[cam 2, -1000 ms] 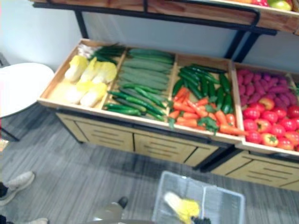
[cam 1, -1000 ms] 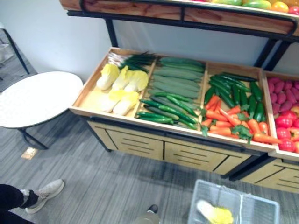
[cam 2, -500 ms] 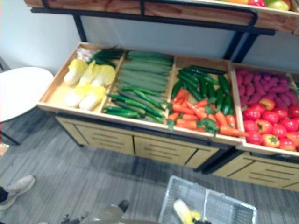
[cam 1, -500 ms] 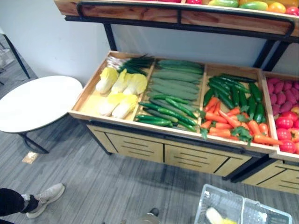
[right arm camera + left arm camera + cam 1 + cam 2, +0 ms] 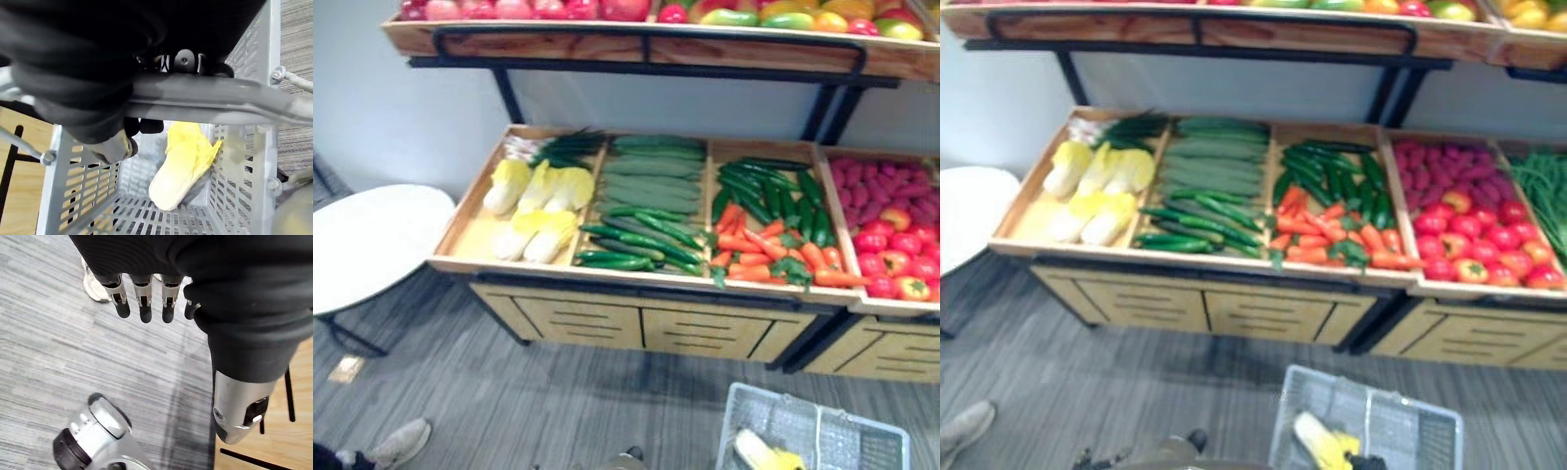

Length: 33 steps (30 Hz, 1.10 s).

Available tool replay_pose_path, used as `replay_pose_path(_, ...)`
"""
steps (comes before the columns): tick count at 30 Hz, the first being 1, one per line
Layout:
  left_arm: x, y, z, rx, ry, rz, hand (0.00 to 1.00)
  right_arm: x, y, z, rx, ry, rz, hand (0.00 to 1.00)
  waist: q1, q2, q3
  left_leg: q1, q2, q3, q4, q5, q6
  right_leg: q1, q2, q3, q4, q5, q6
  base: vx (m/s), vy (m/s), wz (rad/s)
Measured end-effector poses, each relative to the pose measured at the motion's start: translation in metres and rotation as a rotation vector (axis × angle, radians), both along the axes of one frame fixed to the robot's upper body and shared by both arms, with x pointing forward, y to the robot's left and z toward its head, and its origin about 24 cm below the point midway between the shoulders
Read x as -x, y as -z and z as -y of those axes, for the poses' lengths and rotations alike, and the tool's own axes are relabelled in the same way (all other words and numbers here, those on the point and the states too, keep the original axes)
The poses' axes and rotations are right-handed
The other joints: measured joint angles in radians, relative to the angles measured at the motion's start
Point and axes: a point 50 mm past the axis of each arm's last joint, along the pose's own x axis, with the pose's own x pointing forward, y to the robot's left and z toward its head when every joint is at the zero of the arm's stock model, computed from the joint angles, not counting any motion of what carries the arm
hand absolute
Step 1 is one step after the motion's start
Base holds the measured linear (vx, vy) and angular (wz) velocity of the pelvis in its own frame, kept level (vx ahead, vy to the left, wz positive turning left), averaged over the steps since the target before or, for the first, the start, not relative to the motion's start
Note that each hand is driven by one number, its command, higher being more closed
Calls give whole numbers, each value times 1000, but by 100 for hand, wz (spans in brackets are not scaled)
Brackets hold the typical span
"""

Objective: Pick vegetable in the basket

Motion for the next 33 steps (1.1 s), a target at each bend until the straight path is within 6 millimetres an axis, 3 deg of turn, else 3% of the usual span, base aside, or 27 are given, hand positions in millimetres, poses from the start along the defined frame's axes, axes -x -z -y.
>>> replay_pose_path(1, 4, 1, 0, 4, -5, -12, 0, -1, 0, 0, 2, -4, 6, 100, -2, 0, 0, 7, 7, 20, -4, -2, -1, -9, 2, 23, 3, 0, -1, 8, -22, -91)
replay_pose_path(3, 13, 3, 4, 24, -16, -44, 0, -5, -3, 2, 15, -16, 35, 100, -38, 0, -2, 26, 28, 81, -16, -9, -2, -42, 7, 93, 13, 0, -7, 15, -12, -82)
replay_pose_path(8, 12, 3, 2, 28, 0, -40, 0, 3, -3, 4, 25, -43, 17, 100, -101, 0, -14, 53, 43, 168, -15, -31, 0, -76, 9, 182, 20, 7, -7, 36, 13, -58)
replay_pose_path(14, 0, 3, 5, 30, 38, -19, 0, 11, -1, 3, 12, -40, -7, 100, -120, 11, -18, 64, 59, 274, -15, -57, 1, -131, 18, 289, 12, 26, -12, 25, 26, -52)
replay_pose_path(16, -2, 3, 5, 28, 41, -13, 0, 11, -1, 3, 10, -31, -4, 100, -148, 11, -18, 80, 67, 325, -17, -68, 1, -135, 28, 335, -7, 40, -14, 32, 22, -58)
replay_pose_path(22, -14, 2, 6, 18, 62, 9, 0, 18, -1, 7, 5, 28, -9, 100, -169, 19, -20, 105, 84, 440, -17, -101, -7, -164, 52, 447, -52, 75, -20, 16, 20, -62)
replay_pose_path(24, -16, 1, 7, 15, 75, 11, 0, 20, -1, 8, 4, 40, -11, 100, -193, 18, -15, 115, 84, 467, -17, -107, -7, -169, 54, 472, -52, 77, -19, 24, 19, -37)
replay_pose_path(33, -21, 1, 8, 15, 95, 19, 0, 20, -1, 10, 6, 47, -8, 100, -196, 20, -12, 139, 82, 547, -19, -128, -9, -201, 59, 551, -52, 94, -15, -1, 8, -27)
